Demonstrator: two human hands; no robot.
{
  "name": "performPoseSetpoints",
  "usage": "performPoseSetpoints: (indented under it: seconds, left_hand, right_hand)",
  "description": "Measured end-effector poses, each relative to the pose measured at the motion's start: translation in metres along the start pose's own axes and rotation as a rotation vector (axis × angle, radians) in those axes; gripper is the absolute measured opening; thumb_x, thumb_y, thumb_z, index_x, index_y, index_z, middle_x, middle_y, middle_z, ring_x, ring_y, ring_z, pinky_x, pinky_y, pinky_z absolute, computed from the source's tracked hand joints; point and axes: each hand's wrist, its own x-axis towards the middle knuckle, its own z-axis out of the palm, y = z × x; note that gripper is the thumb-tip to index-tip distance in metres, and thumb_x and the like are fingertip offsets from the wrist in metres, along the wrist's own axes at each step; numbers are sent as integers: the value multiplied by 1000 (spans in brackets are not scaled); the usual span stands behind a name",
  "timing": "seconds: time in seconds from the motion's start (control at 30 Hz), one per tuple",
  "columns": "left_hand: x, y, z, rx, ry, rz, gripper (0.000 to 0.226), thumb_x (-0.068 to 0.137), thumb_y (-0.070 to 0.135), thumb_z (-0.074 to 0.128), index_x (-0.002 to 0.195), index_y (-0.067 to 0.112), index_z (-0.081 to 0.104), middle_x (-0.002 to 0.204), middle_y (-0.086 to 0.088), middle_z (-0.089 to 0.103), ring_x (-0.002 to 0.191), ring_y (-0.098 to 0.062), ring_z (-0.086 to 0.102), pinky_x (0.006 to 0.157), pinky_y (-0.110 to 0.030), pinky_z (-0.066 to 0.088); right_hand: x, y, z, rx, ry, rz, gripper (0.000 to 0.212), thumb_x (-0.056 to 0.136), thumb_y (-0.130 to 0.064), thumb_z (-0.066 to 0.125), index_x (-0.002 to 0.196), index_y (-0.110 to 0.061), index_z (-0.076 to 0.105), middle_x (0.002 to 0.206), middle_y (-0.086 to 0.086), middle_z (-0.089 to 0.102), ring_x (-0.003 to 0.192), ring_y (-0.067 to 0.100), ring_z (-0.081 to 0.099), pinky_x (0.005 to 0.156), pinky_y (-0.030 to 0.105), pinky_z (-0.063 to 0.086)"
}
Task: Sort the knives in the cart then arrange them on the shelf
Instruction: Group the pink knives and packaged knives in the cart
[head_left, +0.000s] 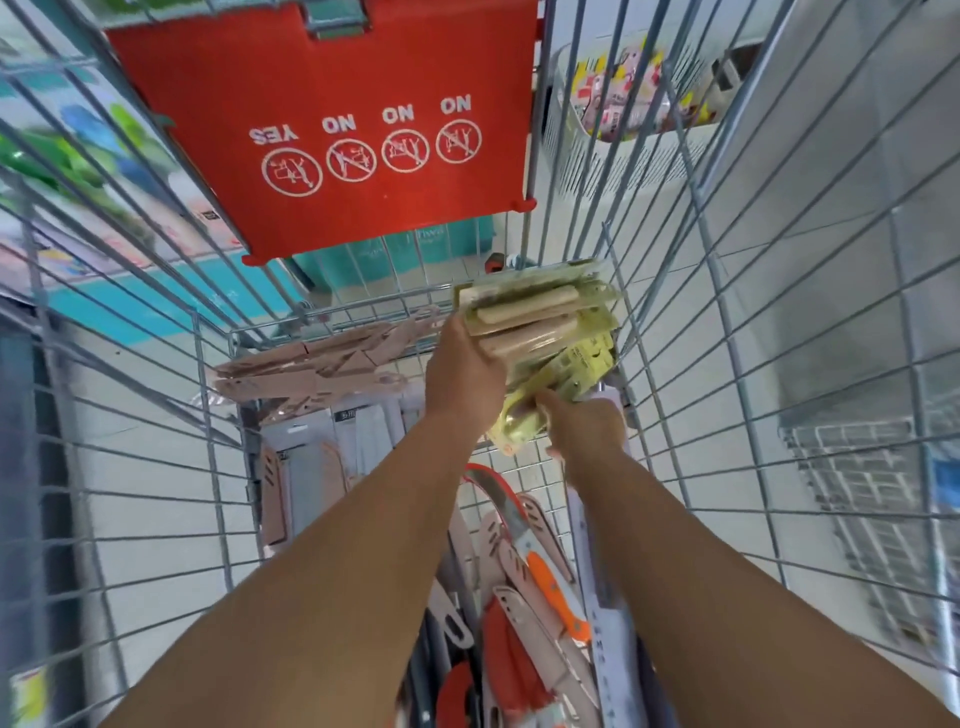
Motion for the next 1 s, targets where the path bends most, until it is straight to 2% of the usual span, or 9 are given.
performPoseSetpoints:
  seconds: [0.17,0.23,0.37,0.47,0.57,0.67,0.8,0.9,1.0]
  left_hand:
    - [-5,-5,-2,-59,-66,-7,52,90,20,61,135,18,34,108,1,56,86,-18,56,66,-27,45]
    - [-7,-12,-1,-16,-74,-53,64,89,25,60,142,18,25,124,-9,54,100,-28,59,78,-35,49]
    - [-18,-27,7,25,-122,-135,65,92,23,58,147,14,23,141,-11,43,125,-30,46,98,-37,40]
    - [-27,-35,10,23,-176,-68,50,93,14,52,139,17,35,134,-5,50,124,-25,48,95,-31,42]
    - [-32,-35,5,53,-224,-52,58,96,10,45,148,19,21,143,-6,40,130,-23,43,91,-27,38]
    - [-38,-38,-1,95,-235,-35,68,98,13,44,153,20,4,155,-6,23,138,-25,33,99,-28,36]
    - [-50,-50,-7,101,-250,-55,70,98,14,44,153,23,0,160,-4,5,140,-23,30,78,-15,39]
    - [-64,-58,-9,75,-266,-34,68,98,14,45,153,22,6,160,-4,10,140,-22,31,100,-26,40]
    - [-77,-66,-12,1,-278,-49,66,98,11,43,153,24,9,159,-3,14,144,-21,24,112,-35,33]
  right_hand:
    - [8,-8,9,424,-105,86,18,85,-13,61,71,-15,50,72,2,56,66,18,57,79,35,55]
    - [11,-7,12,437,-101,99,18,85,-11,61,72,-16,49,74,3,56,71,20,58,83,38,55]
    - [10,2,16,302,7,70,28,82,-26,64,101,-7,58,94,11,66,86,27,64,80,36,55]
    - [2,4,17,151,56,-23,44,86,-26,60,125,-15,44,103,12,65,93,27,61,76,33,51]
    - [-3,8,16,136,32,-90,58,85,-25,58,137,-13,37,114,11,61,98,29,59,85,41,51]
    - [-11,9,12,82,28,-100,62,85,-28,58,141,-13,35,117,13,57,95,29,55,73,36,47]
    - [-23,14,9,-19,2,-159,72,89,-32,56,150,-19,20,140,13,47,114,34,52,90,43,47]
    - [-29,12,8,-54,17,-219,72,91,-29,54,150,-22,14,142,11,44,107,32,53,79,35,46]
    - [-26,0,10,-13,77,-344,56,88,-18,56,140,-18,34,122,10,57,97,29,57,76,39,50]
